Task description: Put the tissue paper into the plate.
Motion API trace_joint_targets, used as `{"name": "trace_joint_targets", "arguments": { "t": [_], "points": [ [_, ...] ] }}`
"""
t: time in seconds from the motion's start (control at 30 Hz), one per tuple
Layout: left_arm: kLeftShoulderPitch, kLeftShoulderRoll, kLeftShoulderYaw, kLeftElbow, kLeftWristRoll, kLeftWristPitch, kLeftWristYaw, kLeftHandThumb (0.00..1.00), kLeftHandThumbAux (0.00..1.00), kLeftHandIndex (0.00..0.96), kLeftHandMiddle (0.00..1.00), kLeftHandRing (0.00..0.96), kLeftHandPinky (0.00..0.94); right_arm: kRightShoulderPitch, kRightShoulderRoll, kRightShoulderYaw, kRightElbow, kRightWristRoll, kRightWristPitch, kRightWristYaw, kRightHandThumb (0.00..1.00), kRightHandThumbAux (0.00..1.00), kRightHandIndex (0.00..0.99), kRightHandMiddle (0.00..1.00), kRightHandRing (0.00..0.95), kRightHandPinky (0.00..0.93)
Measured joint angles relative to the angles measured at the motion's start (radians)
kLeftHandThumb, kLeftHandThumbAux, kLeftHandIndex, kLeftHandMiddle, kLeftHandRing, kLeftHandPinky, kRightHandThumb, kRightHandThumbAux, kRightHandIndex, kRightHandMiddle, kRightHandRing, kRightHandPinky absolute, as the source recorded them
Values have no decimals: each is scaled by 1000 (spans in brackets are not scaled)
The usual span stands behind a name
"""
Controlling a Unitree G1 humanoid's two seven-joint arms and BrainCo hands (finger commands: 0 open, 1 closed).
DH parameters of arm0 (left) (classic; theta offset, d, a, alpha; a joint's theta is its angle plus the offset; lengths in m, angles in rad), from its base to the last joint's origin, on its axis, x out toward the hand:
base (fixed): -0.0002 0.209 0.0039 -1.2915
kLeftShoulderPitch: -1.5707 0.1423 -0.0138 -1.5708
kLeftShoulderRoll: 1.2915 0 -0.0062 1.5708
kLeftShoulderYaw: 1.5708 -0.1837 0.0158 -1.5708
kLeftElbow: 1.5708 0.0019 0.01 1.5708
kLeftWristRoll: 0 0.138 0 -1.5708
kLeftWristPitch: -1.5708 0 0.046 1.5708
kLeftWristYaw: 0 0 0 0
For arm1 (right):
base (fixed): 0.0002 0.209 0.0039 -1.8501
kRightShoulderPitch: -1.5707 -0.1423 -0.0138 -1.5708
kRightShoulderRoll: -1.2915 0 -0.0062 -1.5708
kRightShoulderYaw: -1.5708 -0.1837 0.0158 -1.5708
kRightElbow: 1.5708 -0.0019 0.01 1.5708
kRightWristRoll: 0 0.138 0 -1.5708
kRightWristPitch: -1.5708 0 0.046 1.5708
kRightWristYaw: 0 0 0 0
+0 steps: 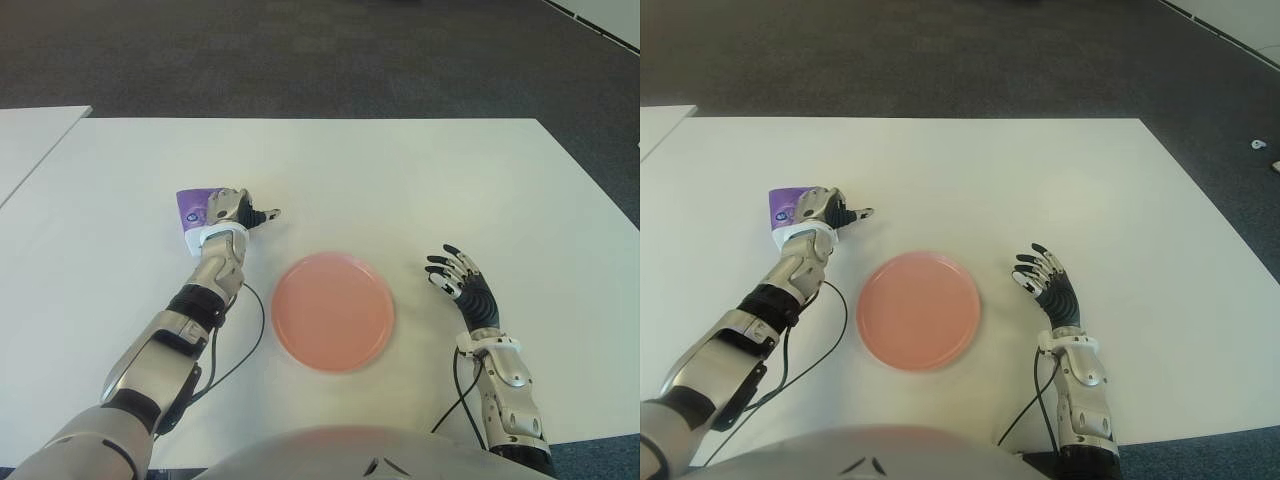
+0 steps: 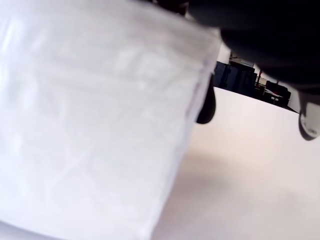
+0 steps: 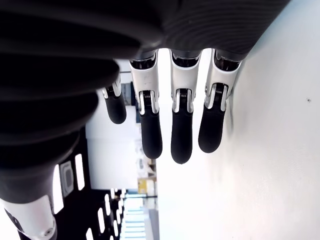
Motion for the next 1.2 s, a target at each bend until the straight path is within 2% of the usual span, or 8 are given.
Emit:
{"name": "trace_joint_targets", "arguments": {
  "t": [0.03, 0.17, 0.23, 0.33, 0.53, 0.77, 1.1, 1.2],
  "points": [
    [7, 2, 1, -2, 0, -2, 10, 526, 586, 535, 783, 767, 789, -2, -1, -1, 0, 2, 3, 0, 390, 719, 168, 348, 347, 363],
    [37, -4, 2, -9, 4, -6, 73, 680, 663, 468, 765, 768, 808, -5, -4, -10, -1, 9, 12, 3, 393, 725, 180, 358, 360, 386],
    [53, -23, 2, -6, 11, 5, 130, 780, 665, 440, 600, 768, 805, -6, -6, -14, -1, 13, 16, 4, 396, 730, 190, 362, 367, 391],
    [82, -66, 9, 11, 20, 36, 248, 833, 661, 451, 517, 777, 790, -7, -9, -21, -1, 15, 18, 4, 394, 738, 215, 367, 370, 385],
    [107, -124, 40, 94, 21, 11, 468, 856, 662, 455, 469, 768, 765, -7, -7, -30, -9, 15, 25, -5, 370, 737, 237, 363, 359, 367],
    [113, -112, 46, 194, 20, -140, 627, 860, 661, 456, 467, 762, 757, -11, -2, -45, -3, 11, 24, -37, 332, 734, 249, 371, 351, 361],
    [112, -95, 61, 217, 8, -205, 702, 853, 666, 402, 522, 835, 835, -27, 15, -40, 12, -2, 23, -69, 341, 758, 247, 381, 358, 368],
    [112, -95, 69, 218, -3, -216, 706, 851, 665, 406, 541, 828, 811, -28, 19, -37, 12, -2, 23, -70, 349, 764, 246, 378, 359, 371]
  ]
}}
